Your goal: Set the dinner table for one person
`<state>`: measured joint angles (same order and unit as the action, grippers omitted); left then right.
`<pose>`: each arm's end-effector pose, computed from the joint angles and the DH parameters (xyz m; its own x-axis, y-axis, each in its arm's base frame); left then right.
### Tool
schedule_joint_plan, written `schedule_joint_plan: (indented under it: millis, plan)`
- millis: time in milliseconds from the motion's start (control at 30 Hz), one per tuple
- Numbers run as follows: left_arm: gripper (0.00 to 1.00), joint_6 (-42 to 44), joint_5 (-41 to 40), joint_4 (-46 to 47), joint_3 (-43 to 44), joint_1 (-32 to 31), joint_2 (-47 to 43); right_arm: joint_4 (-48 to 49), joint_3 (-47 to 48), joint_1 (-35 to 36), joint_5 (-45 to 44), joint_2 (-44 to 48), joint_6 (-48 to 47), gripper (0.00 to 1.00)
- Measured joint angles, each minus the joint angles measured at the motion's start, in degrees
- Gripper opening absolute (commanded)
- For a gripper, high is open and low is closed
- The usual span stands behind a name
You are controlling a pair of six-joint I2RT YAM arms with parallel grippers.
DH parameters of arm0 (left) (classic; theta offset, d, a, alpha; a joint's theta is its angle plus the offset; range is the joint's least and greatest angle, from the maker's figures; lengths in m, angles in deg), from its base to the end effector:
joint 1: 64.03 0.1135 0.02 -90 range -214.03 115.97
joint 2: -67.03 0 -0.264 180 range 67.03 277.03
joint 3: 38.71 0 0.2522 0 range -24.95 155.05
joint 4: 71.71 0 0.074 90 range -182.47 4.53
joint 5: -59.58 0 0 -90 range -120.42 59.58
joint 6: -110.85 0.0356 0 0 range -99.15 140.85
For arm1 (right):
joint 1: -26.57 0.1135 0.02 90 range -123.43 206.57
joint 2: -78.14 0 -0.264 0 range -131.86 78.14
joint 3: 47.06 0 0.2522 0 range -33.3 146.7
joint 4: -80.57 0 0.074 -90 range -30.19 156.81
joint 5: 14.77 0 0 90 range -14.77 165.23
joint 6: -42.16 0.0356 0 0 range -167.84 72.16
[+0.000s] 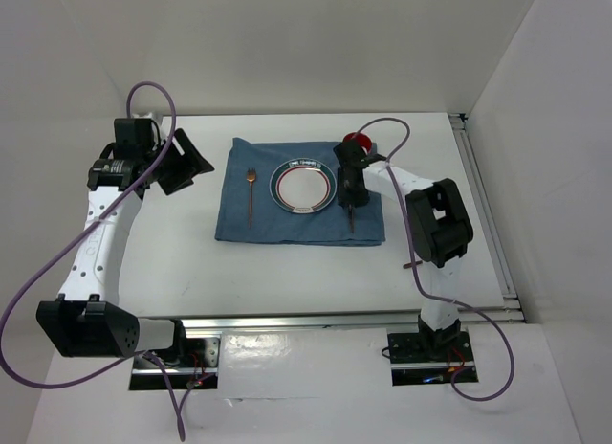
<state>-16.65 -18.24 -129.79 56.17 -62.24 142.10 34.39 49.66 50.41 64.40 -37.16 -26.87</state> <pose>0.2748 0.0011 0.3867 -0.5733 -0.6133 -0.5433 -0.2697 0.7674 -0.5816 0.3854 0.1630 0.1733 -0.8884 -0.0083 -0.4590 -0.0062 1.0000 -0.0061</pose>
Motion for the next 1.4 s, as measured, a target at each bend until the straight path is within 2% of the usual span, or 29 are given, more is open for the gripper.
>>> schedule_joint_plan:
  millis: [167, 267, 333, 367, 433, 467, 633, 733, 833, 1133, 1267, 1400]
  plan:
    - [0.78, 0.0, -0.1, -0.3, 0.1, 0.0, 0.5, -0.4, 0.4, -0.4, -0.1, 0.9, 1.3, 0.52]
    - [0.78, 0.0, -0.1, -0.4, 0.3, 0.0, 0.9, -0.6, -1.4, -1.8, -0.5, 5.3, 3.5, 0.52]
    - [0.78, 0.1, -0.1, -0.5, 0.3, 0.0, 0.9, -0.1, -5.9, -4.1, -0.3, 11.6, 5.5, 0.52]
    - [0.78, 0.1, -0.1, -0.5, 0.3, 0.0, 0.9, -0.3, -8.9, -5.8, -0.2, 15.8, 6.8, 0.62]
    - [0.78, 0.1, 0.0, -0.5, 0.4, 0.0, 1.0, -0.2, -15.3, -10.0, 0.3, 24.1, 9.5, 0.64]
    - [0.78, 0.1, 0.0, -0.5, 0.4, 0.0, 1.0, -0.4, -18.4, -12.1, 0.8, 27.7, 10.7, 0.69]
    - [0.78, 0.3, 0.3, -0.4, 0.4, 0.0, 1.0, -2.6, -33.9, -21.5, 3.3, 40.0, 17.3, 0.69]
    - [0.78, 0.5, 0.7, -0.3, 0.4, 0.0, 1.0, -4.6, -42.1, -25.7, 5.8, 42.1, 20.0, 0.69]
    - [0.78, 1.3, 1.0, -0.2, 0.4, 0.0, 1.0, -5.3, -46.1, -29.2, 7.7, 42.4, 21.3, 0.69]
    - [0.78, 1.5, 1.4, -0.1, 0.4, 0.0, 1.0, -2.7, -45.9, -32.1, 9.7, 39.2, 23.2, 0.68]
    - [0.78, 1.5, 1.7, 0.2, 0.4, 0.0, 1.2, -2.2, -44.0, -32.5, 8.9, 36.5, 24.0, 0.54]
    - [0.78, 1.6, 1.7, 0.2, 0.4, 0.0, 1.4, -0.9, -43.1, -32.7, 7.4, 35.1, 24.5, 0.20]
